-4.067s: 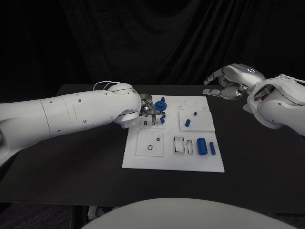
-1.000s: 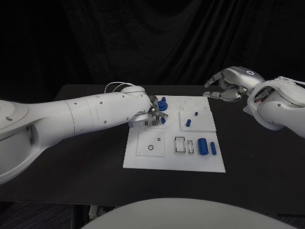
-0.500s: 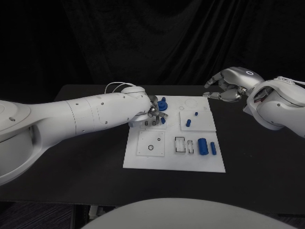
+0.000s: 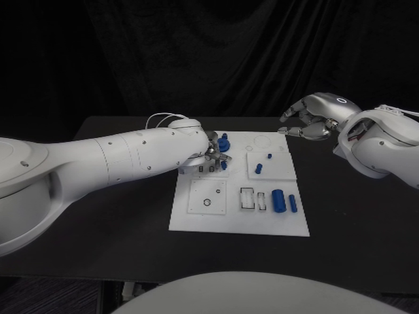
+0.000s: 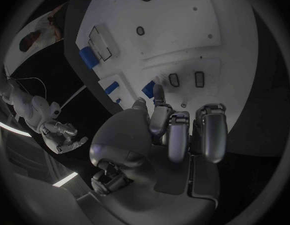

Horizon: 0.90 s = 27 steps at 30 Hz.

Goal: Assemble the parts on the task board

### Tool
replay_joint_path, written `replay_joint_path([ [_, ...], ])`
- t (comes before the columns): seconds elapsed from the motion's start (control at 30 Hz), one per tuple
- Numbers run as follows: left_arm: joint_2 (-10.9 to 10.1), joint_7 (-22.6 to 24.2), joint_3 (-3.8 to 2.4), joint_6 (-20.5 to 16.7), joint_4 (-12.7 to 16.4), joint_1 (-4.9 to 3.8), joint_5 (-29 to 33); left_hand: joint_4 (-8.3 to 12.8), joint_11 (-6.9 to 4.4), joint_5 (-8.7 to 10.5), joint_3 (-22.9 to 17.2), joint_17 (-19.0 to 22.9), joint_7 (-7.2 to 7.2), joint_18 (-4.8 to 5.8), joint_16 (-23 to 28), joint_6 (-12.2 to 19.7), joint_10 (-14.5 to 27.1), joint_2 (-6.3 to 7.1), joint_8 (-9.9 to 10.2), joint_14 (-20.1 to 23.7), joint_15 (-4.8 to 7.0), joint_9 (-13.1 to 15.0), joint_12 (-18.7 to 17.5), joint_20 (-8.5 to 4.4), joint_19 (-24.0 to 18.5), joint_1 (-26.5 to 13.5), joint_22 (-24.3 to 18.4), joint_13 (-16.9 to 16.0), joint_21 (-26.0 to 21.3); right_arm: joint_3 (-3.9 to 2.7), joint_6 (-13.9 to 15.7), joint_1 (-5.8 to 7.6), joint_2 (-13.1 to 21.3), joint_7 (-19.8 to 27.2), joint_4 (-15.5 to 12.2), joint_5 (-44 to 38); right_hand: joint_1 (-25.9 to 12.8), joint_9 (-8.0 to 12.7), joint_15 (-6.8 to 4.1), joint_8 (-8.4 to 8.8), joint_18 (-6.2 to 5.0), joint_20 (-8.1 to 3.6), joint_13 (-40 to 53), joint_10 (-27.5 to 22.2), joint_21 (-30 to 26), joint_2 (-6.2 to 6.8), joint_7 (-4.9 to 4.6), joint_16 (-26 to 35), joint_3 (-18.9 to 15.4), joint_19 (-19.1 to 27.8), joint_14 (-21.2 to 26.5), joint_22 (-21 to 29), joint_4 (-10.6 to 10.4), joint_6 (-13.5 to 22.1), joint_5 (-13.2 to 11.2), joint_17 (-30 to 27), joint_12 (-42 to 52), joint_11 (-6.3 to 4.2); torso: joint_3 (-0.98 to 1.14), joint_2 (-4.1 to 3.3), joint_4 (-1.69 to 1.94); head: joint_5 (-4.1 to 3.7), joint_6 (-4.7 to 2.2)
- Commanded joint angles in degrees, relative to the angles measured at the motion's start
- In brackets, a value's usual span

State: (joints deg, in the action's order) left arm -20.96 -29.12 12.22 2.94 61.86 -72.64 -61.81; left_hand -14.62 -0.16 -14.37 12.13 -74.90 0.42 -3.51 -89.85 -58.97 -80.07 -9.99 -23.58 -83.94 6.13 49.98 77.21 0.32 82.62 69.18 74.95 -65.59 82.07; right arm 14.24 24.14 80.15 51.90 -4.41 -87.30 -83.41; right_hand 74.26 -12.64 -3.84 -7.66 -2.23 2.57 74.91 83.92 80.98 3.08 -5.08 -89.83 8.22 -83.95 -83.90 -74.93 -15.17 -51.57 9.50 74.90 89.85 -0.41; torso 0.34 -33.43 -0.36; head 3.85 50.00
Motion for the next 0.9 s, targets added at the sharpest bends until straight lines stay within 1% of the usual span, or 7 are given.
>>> replay_joint_path([
  [0.03,0.3,1.6,-0.06,0.9,-0.1,0.19,-0.3,-0.1,-3.27,-0.36,-0.3,-15.1,0.18,0.11,-0.1,0.4,-9.9,-0.06,0.3,-6.1,0.21,0.1,12.8,-0.17,-0.4,0.4,1.6,-24.4,-0.3,-0.05,-0.1,-0.18,-0.1,-0.6,0.1,0.6,-0.6,-0.1,0.43,-0.21,0.07,0.41,15.1,6.1,0.0,-0.04,-0.07,-0.2,-0.4,-1.6,-6.1,-12.2,0.1,-0.3,0.1,15.1,0.2,0.38,-0.01,-0.08,0.01,0.03,0.0],
  [0.23,0.5,1.8,-0.06,1.0,-0.4,0.3,-0.3,-0.1,-3.26,-0.39,-0.4,-15.1,0.19,0.12,-0.1,0.4,-9.9,-0.06,0.4,-6.1,0.2,0.1,12.8,-0.16,-0.4,0.4,1.7,-24.4,-0.3,-0.05,-0.2,-0.28,-0.1,-0.5,0.1,0.7,-0.5,-0.1,0.43,-0.23,0.07,0.41,15.1,6.1,0.0,-0.09,-0.09,-0.2,-0.3,-1.6,-6.1,-12.2,0.1,-0.4,0.1,15.1,0.2,0.39,0.04,-0.07,-0.04,0.03,0.0],
  [0.37,0.7,1.9,-0.06,1.2,-0.6,0.36,-0.3,0.0,-3.26,-0.43,-0.5,-15.1,0.19,0.11,-0.1,0.5,-9.9,-0.06,0.5,-6.1,0.2,0.1,12.8,-0.16,-0.4,0.4,1.6,-24.4,-0.3,-0.05,-0.3,-0.3,-0.1,-0.5,0.2,0.7,-0.5,-0.1,0.43,-0.23,0.07,0.41,15.1,6.1,0.0,-0.09,-0.09,-0.2,-0.3,-1.6,-6.1,-12.2,0.1,-0.4,0.1,15.1,0.2,0.39,0.01,-0.06,0.12,-0.15,0.0],
  [0.5,0.8,1.9,-0.06,1.3,-0.6,0.43,-0.3,0.1,-3.26,-0.54,-0.6,-15.1,0.2,0.11,-0.1,0.5,-9.9,0.0,0.6,-6.1,0.19,0.3,12.8,-0.15,-0.4,0.5,1.6,-24.4,-0.4,-0.05,-0.3,-0.31,-0.1,-0.5,0.2,0.7,-0.5,-0.1,0.43,-0.23,0.07,0.41,15.1,6.1,0.0,-0.09,-0.09,-0.2,-0.3,-1.6,-6.1,-12.2,0.1,-0.4,0.1,15.1,0.2,0.39,0.07,-0.07,0.05,-0.11,0.0],
  [0.57,0.9,1.9,-0.06,1.5,-0.7,0.46,-0.3,0.3,-3.26,-0.59,-0.7,-15.1,0.2,0.12,-0.1,0.5,-9.9,0.03,0.7,-6.1,0.19,0.3,12.8,-0.14,-0.4,0.7,1.6,-24.4,-0.4,-0.05,-0.3,-0.32,-0.2,-0.5,0.2,0.7,-0.5,-0.1,0.43,-0.23,0.07,0.41,15.1,6.1,0.0,-0.09,-0.09,-0.2,-0.3,-1.6,-6.1,-12.2,0.1,-0.4,0.1,15.1,0.2,0.39,0.03,-0.07,0.09,-0.12,0.0],
  [0.7,0.9,1.9,-0.06,1.6,-0.8,0.53,-0.3,0.4,-3.27,-0.64,-0.9,-15.1,0.19,0.1,-0.1,0.5,-9.9,0.09,0.8,-6.1,0.19,0.4,12.8,-0.14,-0.4,0.8,1.6,-24.4,-0.4,-0.05,-0.4,-0.32,-0.2,-0.5,0.2,0.7,-0.5,-0.1,0.43,-0.23,0.07,0.41,15.1,6.1,0.0,-0.09,-0.09,-0.2,-0.3,-1.6,-6.1,-12.2,0.1,-0.4,0.1,15.1,0.2,0.39,0.05,-0.06,0.01,-0.07,0.0],
  [0.9,0.9,2.0,-0.06,1.7,-0.8,0.59,-0.3,0.9,-3.28,-0.83,-1.2,-15.1,0.18,0.09,-0.1,0.5,-9.9,0.3,1.1,-6.1,0.2,0.7,12.8,-0.14,-0.5,1.2,1.6,-24.4,-0.5,-0.05,-0.5,-0.32,-0.3,-0.6,0.3,0.7,-0.5,-0.1,0.43,-0.23,0.07,0.41,15.1,6.1,0.0,-0.09,-0.09,-0.2,-0.3,-1.6,-6.1,-12.2,0.1,-0.4,0.1,15.1,0.2,0.39,0.04,-0.07,0.04,-0.26,0.0],
])
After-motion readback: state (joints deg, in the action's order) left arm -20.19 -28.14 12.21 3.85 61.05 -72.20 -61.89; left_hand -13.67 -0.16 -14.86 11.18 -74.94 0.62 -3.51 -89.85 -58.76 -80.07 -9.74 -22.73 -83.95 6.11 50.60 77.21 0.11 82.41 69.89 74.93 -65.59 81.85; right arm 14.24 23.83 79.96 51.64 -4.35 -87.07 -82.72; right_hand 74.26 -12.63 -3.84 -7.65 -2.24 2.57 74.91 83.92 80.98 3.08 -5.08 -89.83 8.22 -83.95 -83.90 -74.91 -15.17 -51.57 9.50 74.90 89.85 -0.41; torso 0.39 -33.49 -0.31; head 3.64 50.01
